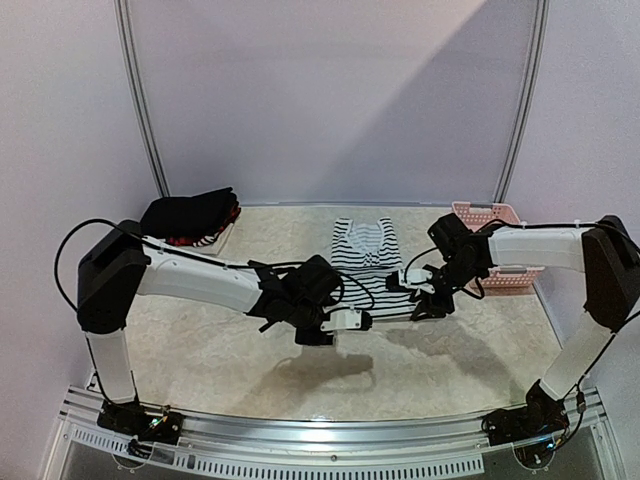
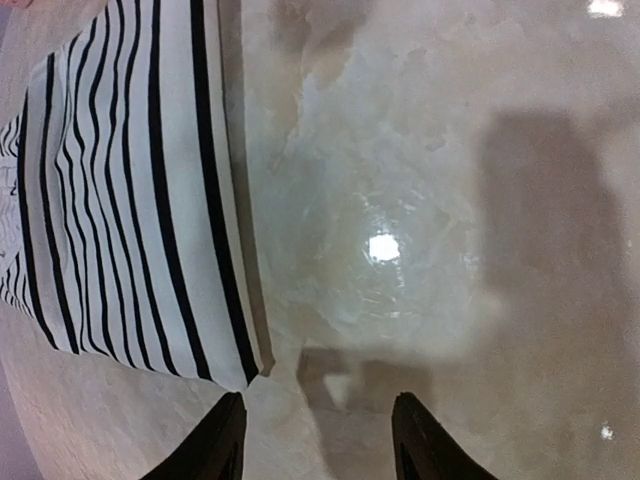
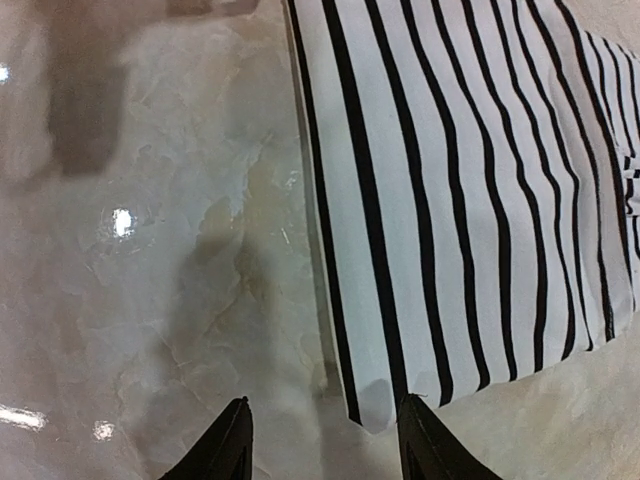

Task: Fold and stack the mixed laundry pile
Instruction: Pick up the 2/3-rectangle-folded tank top from the center of the board.

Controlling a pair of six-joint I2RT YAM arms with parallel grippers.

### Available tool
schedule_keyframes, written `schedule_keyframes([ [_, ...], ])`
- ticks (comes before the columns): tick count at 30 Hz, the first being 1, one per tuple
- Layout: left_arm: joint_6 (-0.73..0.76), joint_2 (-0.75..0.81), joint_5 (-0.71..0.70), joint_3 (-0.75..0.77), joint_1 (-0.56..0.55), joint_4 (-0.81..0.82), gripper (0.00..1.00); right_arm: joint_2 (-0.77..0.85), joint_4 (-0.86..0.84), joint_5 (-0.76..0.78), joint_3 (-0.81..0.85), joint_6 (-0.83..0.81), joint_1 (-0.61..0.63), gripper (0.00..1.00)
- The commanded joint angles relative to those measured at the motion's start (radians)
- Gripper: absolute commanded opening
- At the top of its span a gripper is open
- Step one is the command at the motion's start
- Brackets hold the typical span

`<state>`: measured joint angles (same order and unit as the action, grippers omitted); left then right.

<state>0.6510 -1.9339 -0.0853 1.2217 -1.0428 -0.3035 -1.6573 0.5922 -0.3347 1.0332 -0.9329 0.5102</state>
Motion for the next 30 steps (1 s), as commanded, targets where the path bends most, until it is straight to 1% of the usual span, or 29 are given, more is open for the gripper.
schedule_keyframes([
  [1, -0.006, -0.033, 0.009, 0.009, 0.025, 0.066, 0.52, -0.064, 0.011, 0.004, 0.042, -0.027, 0.001, 0.49],
  [5, 0.001, -0.056, 0.015, 0.012, 0.03, 0.097, 0.53, -0.094, -0.002, 0.025, 0.045, -0.029, 0.002, 0.49],
  [9, 0.014, -0.08, 0.015, 0.031, 0.032, 0.106, 0.54, -0.125, -0.017, 0.048, 0.045, -0.028, 0.002, 0.47],
  [15, 0.019, -0.123, -0.034, 0.061, 0.033, 0.115, 0.54, -0.161, -0.044, 0.082, 0.043, -0.023, 0.001, 0.43],
  [19, 0.031, -0.093, -0.038, 0.044, 0.033, 0.119, 0.52, -0.169, -0.05, 0.089, 0.037, -0.024, 0.002, 0.42],
  [23, 0.053, -0.048, -0.03, 0.014, 0.035, 0.148, 0.53, -0.171, -0.059, 0.094, 0.031, -0.023, 0.004, 0.4],
  [30, 0.054, -0.132, -0.026, 0.084, 0.041, 0.095, 0.54, -0.176, -0.063, 0.105, 0.033, -0.02, 0.013, 0.4],
])
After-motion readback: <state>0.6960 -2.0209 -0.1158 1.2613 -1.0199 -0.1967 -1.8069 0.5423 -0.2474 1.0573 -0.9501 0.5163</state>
